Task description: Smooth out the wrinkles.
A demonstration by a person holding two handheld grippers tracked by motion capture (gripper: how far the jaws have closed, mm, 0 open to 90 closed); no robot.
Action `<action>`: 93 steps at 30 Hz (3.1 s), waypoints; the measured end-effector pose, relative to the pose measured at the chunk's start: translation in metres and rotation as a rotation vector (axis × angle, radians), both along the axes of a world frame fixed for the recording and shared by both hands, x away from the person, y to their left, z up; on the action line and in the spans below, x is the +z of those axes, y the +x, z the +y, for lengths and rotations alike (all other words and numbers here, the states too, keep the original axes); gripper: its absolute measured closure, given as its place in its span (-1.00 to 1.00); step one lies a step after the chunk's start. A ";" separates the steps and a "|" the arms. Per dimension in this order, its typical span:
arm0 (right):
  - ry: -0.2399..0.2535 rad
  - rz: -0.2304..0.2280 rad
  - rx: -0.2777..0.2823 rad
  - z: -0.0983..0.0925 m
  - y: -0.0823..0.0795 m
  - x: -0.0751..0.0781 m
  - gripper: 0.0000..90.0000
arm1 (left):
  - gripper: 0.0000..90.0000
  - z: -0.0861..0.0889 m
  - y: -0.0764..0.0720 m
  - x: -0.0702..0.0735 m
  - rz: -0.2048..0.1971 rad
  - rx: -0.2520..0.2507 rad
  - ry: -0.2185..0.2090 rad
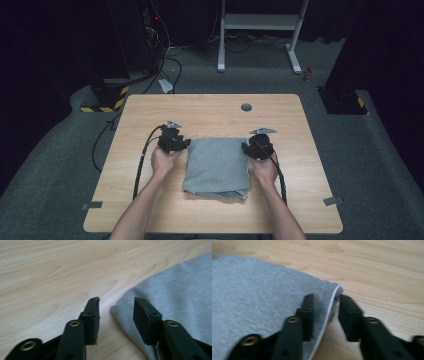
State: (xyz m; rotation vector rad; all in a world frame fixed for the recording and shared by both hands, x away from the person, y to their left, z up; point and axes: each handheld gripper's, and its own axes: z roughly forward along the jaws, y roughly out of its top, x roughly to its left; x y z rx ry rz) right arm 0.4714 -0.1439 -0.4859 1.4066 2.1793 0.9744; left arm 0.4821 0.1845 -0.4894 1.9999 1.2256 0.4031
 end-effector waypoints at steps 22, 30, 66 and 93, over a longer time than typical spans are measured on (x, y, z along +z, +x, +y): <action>0.021 -0.069 0.241 0.010 -0.096 -0.015 0.20 | -0.04 -0.026 -0.132 -0.020 -0.050 -0.285 0.068; -0.027 -0.044 0.225 0.007 -0.110 -0.028 0.18 | -0.05 -0.022 -0.134 -0.022 -0.017 -0.240 0.002; -0.095 -0.036 0.197 0.014 -0.085 -0.027 0.11 | -0.10 -0.011 -0.098 -0.028 -0.027 -0.139 0.073; 0.033 -0.089 0.137 -0.015 -0.083 -0.008 0.12 | -0.18 0.017 -0.103 -0.007 -0.078 -0.069 -0.082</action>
